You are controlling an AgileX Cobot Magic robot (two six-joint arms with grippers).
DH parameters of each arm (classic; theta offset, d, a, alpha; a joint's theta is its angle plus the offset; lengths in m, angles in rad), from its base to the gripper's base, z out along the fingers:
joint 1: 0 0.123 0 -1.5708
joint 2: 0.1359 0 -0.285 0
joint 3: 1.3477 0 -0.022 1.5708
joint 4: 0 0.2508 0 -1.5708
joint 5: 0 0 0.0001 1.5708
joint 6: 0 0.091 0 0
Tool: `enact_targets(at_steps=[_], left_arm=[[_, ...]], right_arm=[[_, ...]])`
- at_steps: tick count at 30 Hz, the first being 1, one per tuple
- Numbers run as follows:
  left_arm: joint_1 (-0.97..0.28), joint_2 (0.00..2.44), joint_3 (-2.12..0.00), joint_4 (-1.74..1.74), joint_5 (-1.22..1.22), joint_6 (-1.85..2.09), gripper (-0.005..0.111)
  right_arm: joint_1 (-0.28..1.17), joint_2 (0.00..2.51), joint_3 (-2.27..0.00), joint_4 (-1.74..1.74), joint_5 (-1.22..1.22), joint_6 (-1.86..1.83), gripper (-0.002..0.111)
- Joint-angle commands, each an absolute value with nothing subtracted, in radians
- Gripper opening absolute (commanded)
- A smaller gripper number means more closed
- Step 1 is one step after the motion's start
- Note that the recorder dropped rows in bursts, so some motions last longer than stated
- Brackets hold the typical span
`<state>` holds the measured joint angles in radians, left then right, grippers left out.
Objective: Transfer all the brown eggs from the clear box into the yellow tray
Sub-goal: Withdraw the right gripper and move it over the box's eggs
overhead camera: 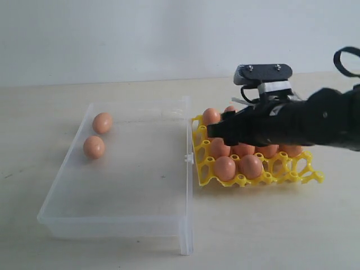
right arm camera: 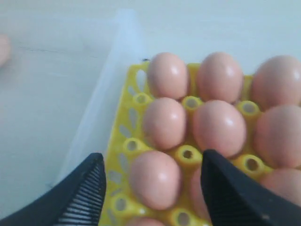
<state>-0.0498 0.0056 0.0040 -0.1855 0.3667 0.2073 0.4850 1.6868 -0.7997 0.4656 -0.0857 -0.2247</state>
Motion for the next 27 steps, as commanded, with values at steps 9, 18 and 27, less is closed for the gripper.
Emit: enact_targets(at_steps=[9,18,27], left_arm=[[-0.049,0.000,0.000,-0.186,0.357,0.205,0.000],[-0.049,0.000,0.000,-0.186,0.357,0.205,0.000],[-0.049,0.000,0.000,-0.186,0.357,0.205,0.000]], right_arm=[[0.709,1.782,-1.330,0.503,0.445,-0.365,0.031],[0.713,2.189,-1.836,0.573,0.727,-0.346,0.031],[0.713,2.510,-2.254,0.593,0.861,-0.173,0.044]])
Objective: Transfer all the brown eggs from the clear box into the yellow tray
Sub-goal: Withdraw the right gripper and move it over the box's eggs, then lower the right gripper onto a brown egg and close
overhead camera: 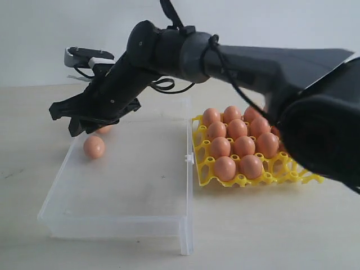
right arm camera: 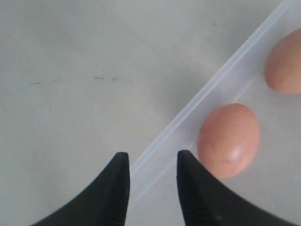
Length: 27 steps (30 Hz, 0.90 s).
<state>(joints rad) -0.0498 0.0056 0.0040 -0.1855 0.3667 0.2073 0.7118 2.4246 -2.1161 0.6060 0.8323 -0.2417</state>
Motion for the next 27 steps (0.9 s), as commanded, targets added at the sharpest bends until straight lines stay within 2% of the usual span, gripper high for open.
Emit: enact_targets(at_steps=[1,18,20,22,27], left_arm=[[-0.049,0.000,0.000,-0.186,0.357,0.205,0.000],[-0.049,0.000,0.000,-0.186,0.357,0.205,0.000],[-0.049,0.000,0.000,-0.186,0.357,0.205,0.000],[-0.049,0.000,0.000,-0.186,0.357,0.205,0.000],[-0.049,0.000,0.000,-0.186,0.357,0.205,0.000]], right_arm=[[0.710,2.529,-2.275,0.583,0.866,-0.162,0.046],[0.673,2.575,-2.322,0.501,0.848,-0.148,0.048],[0.675,2.576,-2.322,0.504,0.828,-0.156,0.050],[0.675,2.583,-2.322,0.513,0.815,-0.156,0.058],[0.675,2.606,-2.322,0.521,0.802,-0.156,0.059]])
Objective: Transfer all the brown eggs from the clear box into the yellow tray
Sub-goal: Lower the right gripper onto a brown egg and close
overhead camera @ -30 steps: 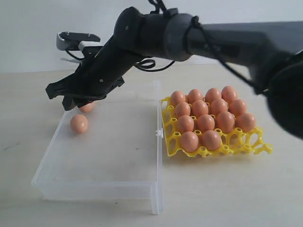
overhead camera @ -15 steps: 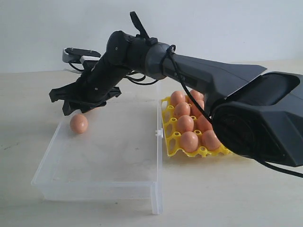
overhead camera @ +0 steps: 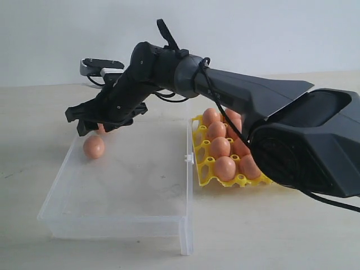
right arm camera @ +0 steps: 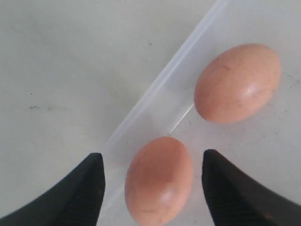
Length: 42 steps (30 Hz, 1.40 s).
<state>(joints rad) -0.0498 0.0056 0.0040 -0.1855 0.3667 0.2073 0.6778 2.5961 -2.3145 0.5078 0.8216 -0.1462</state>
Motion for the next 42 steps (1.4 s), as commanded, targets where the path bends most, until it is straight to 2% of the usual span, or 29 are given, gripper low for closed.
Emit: enact_targets(at_steps=[1,21,25,31,42], left_arm=[[-0.049,0.000,0.000,-0.186,0.357,0.205,0.000],[-0.049,0.000,0.000,-0.186,0.357,0.205,0.000],[-0.049,0.000,0.000,-0.186,0.357,0.205,0.000],[-0.049,0.000,0.000,-0.186,0.357,0.205,0.000],[-0.049,0.000,0.000,-0.186,0.357,0.205,0.000]], right_arm=[[0.675,2.612,-2.322,0.524,0.794,-0.156,0.059],[0.675,2.674,-2.322,0.591,0.768,-0.154,0.058],[0.675,2.676,-2.322,0.593,0.764,-0.154,0.044],[0.675,2.668,-2.322,0.593,0.717,-0.170,0.002],[0.675,2.615,-2.319,0.555,0.718,-0.201,0.000]])
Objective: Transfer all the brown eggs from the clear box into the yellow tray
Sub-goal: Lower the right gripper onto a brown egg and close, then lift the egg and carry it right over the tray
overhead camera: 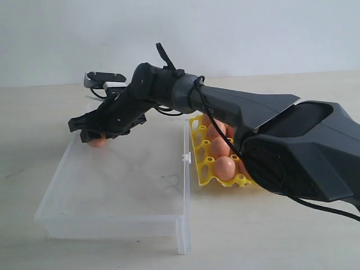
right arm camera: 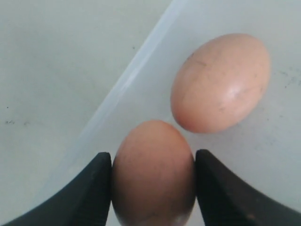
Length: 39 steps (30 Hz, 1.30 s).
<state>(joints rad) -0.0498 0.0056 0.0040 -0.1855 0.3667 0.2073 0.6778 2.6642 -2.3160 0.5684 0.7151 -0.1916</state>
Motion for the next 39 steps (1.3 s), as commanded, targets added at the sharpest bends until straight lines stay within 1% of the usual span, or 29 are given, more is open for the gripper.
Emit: enact_targets(at_steps=[1,6,11,14,17,23,27,33,39], left_arm=[[-0.049,0.000,0.000,-0.186,0.357,0.205,0.000],[-0.049,0.000,0.000,-0.186,0.357,0.205,0.000],[-0.049,0.000,0.000,-0.186,0.357,0.205,0.000],[-0.049,0.000,0.000,-0.186,0.357,0.205,0.000],[-0.049,0.000,0.000,-0.186,0.357,0.205,0.000],[-0.049,0.000,0.000,-0.186,0.357,0.205,0.000],[-0.049,0.000,0.000,-0.186,0.357,0.205,0.000],[-0.049,0.000,0.000,-0.186,0.357,0.205,0.000],[-0.049,0.000,0.000,-0.186,0.357,0.205,0.000]], right_arm=[[0.675,2.605,-2.319,0.544,0.726,-0.204,0.000],[0.673,2.550,-2.288,0.527,0.746,-0.246,0.000],[0.669,2.464,-2.116,0.511,0.632,-0.254,0.000],[0.664,2.408,-1.974,0.510,0.541,-0.240,0.000],[0.661,2.322,-1.793,0.504,0.394,-0.240,0.000],[0.638,2.069,-1.452,0.475,0.032,-0.236,0.000],[0.599,1.895,-1.218,0.456,-0.111,-0.236,0.000],[0.511,1.683,-0.911,0.459,-0.223,-0.236,0.000],[0.401,1.598,-0.689,0.518,-0.234,-0.241,0.000]])
